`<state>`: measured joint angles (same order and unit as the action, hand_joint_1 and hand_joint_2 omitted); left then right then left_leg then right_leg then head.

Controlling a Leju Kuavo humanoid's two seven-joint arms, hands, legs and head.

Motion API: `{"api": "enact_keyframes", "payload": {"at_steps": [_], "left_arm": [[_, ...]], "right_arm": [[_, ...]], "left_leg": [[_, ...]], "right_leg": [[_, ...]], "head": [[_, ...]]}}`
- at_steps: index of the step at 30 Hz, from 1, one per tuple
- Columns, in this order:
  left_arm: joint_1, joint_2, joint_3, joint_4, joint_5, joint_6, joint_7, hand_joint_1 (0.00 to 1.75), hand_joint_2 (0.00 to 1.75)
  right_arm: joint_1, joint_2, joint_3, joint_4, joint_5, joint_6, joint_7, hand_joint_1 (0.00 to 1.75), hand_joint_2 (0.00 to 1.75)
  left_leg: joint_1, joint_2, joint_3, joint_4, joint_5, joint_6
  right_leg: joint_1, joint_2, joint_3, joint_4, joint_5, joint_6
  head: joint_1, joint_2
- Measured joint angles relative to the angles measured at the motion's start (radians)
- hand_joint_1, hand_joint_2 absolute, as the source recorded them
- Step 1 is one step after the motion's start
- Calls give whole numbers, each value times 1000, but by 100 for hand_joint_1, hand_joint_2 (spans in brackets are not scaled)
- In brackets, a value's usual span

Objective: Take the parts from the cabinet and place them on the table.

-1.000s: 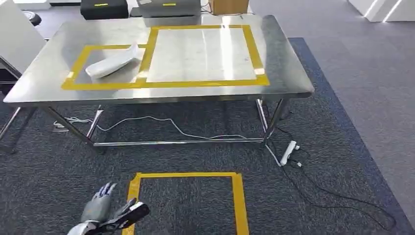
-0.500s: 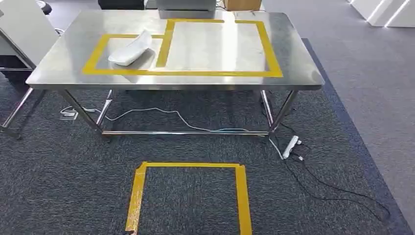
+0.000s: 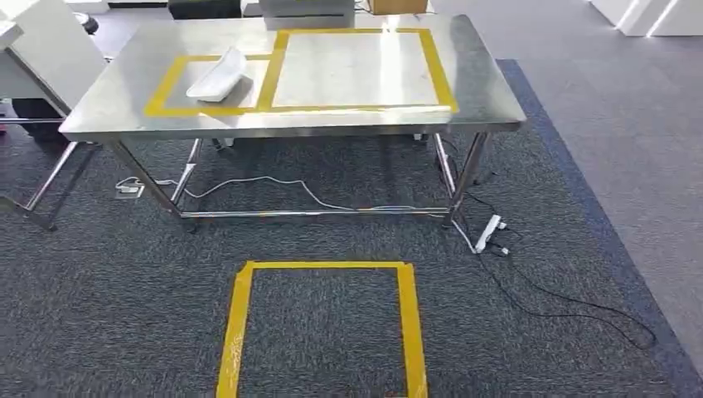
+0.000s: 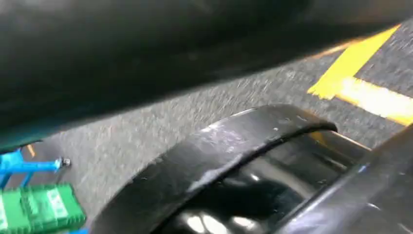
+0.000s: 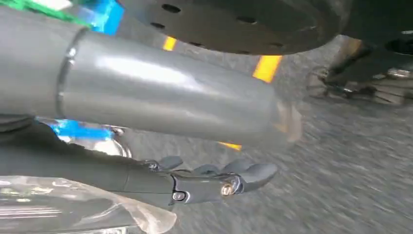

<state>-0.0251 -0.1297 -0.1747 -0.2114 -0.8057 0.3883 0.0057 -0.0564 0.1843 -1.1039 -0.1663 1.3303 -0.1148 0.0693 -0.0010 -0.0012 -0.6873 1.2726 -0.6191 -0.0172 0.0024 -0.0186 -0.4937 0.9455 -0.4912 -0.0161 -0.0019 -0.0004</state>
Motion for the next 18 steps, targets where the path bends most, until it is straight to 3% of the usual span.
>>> {"api": "enact_keyframes", "payload": {"at_steps": [1, 2, 3, 4, 5, 6, 7, 8, 10, 11, 13, 14, 15, 16, 18], "left_arm": [[0, 0, 3, 1, 2, 1, 0, 0, 0], [1, -1, 7, 1, 6, 5, 0, 0, 0], [2, -2, 11, 1, 9, 10, 4, 0, 0], [2, -4, 18, 1, 9, 14, 7, 0, 0], [1, -5, 22, 1, 9, 17, 9, 0, 0], [0, -7, 23, 1, 9, 19, 9, 0, 0], [-1, -9, 25, 1, 9, 22, 10, 0, 0], [0, -11, 26, 3, 10, 24, 11, 0, 0], [4, -13, 27, 3, 10, 24, 14, 0, 0], [1, -14, 27, 7, 10, 23, 16, 0, 0], [2, -15, 30, 8, 10, 23, 15, 0, 0], [2, -16, 30, 8, 9, 23, 14, 0, 0], [1, -16, 30, 8, 8, 23, 15, 0, 0], [2, -16, 30, 8, 8, 23, 14, 0, 0], [2, -17, 31, 8, 8, 23, 14, 0, 0]], "right_arm": [[0, 0, -6, 0, -5, 1, 7, 0, 0], [-1, 0, -15, -2, -12, 2, 14, 0, 0], [-1, 0, -22, -3, -18, 3, 20, 0, 0], [-1, 0, -27, -3, -20, 3, 22, 0, 0], [-2, 0, -34, -4, -23, 4, 23, 0, 0], [-1, 0, -38, -6, -24, 4, 24, 0, 0], [-1, 0, -42, -6, -25, 4, 24, 0, 0], [-2, 0, -45, -7, -25, 4, 23, 0, 0], [1, 0, -49, -8, -23, 5, 23, 0, 0], [4, 0, -51, -8, -22, 5, 23, 0, 0], [4, 0, -56, -10, -20, 6, 24, 0, 0], [5, 0, -57, -10, -20, 6, 24, 0, 0], [4, 0, -57, -10, -20, 6, 24, 0, 0], [3, 0, -57, -10, -20, 6, 24, 0, 0], [4, 0, -57, -11, -20, 9, 24, 0, 0]], "left_leg": [[2, 0, 6, 36, 14, -3], [5, 0, 27, 34, 52, -4], [7, 0, 68, -6, 96, -5], [8, 0, 126, -80, 119, -3], [8, -1, 196, -175, 102, 1], [4, -1, 248, -260, 57, 5], [3, -1, 256, -284, 50, 16], [-1, -1, 243, -282, 57, 20], [-4, 1, 223, -284, 79, 39], [1, 9, 214, -287, 95, 50], [1, 9, 176, -287, 125, 63], [-1, 9, 157, -286, 141, 64], [-2, 10, 134, -285, 158, 64], [-3, 10, 112, -284, 175, 63], [-3, 12, 71, -281, 205, 59]], "right_leg": [[0, -2, -18, 11, 9, 1], [-1, -4, -44, 24, 18, 3], [-2, -4, -72, 39, 26, 7], [-3, -4, -96, 51, 35, 11], [-3, -3, -111, 64, 42, 17], [0, -2, -122, 70, 49, 23], [0, -3, -126, 72, 58, 29], [-3, -4, -127, 70, 69, 35], [-5, -2, -133, 60, 95, 49], [-9, 5, -141, 71, 68, 53], [-12, 13, -170, 165, -73, 63], [-13, 14, -185, 238, -129, 66], [-13, 15, -193, 315, -163, 67], [-13, 15, -188, 359, -154, 67], [-13, 15, -132, 345, -68, 66]], "head": [[0, 0], [-1, 0], [0, 0], [-1, 0], [-1, 0], [-2, 0], [1, 0], [1, 0], [-1, 0], [-5, 0], [3, 0], [6, 0], [9, 0], [9, 0], [10, 0]]}}
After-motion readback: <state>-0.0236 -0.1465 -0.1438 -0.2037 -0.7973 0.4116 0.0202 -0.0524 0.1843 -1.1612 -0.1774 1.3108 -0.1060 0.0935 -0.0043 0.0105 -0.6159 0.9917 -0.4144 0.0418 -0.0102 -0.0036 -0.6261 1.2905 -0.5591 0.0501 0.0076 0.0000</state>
